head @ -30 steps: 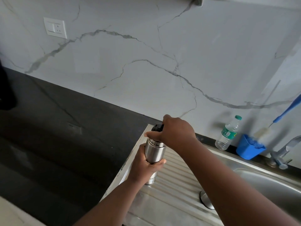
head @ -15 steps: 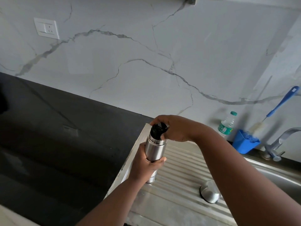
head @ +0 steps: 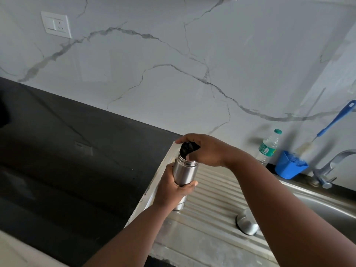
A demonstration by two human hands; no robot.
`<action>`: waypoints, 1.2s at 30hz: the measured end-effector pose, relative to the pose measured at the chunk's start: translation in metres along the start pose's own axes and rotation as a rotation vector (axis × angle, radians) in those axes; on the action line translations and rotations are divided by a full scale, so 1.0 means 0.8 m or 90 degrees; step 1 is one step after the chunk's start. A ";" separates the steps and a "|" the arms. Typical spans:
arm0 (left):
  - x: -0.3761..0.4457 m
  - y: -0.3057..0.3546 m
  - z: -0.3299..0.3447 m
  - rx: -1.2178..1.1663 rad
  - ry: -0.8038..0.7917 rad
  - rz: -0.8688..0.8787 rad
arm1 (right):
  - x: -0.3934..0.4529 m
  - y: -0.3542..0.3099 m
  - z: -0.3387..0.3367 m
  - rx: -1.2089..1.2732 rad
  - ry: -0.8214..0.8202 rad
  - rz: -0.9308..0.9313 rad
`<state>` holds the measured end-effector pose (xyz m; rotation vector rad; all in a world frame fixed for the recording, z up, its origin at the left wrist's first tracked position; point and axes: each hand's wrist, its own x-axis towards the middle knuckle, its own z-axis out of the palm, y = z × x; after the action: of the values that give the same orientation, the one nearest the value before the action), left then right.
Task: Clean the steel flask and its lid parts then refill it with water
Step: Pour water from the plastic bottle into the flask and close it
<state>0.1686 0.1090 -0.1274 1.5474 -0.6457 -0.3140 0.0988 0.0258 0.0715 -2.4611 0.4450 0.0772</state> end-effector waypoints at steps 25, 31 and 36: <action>0.004 -0.008 0.002 -0.003 0.007 0.002 | -0.010 0.008 0.012 -0.112 0.076 -0.018; 0.003 -0.009 0.008 0.020 0.045 0.003 | -0.003 0.007 0.037 -0.278 0.321 0.104; 0.006 -0.013 0.007 0.033 0.044 0.014 | 0.002 0.011 0.044 -0.201 0.285 0.084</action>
<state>0.1710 0.1014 -0.1374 1.5926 -0.6204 -0.2273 0.0992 0.0396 0.0376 -2.7547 0.8417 -0.3849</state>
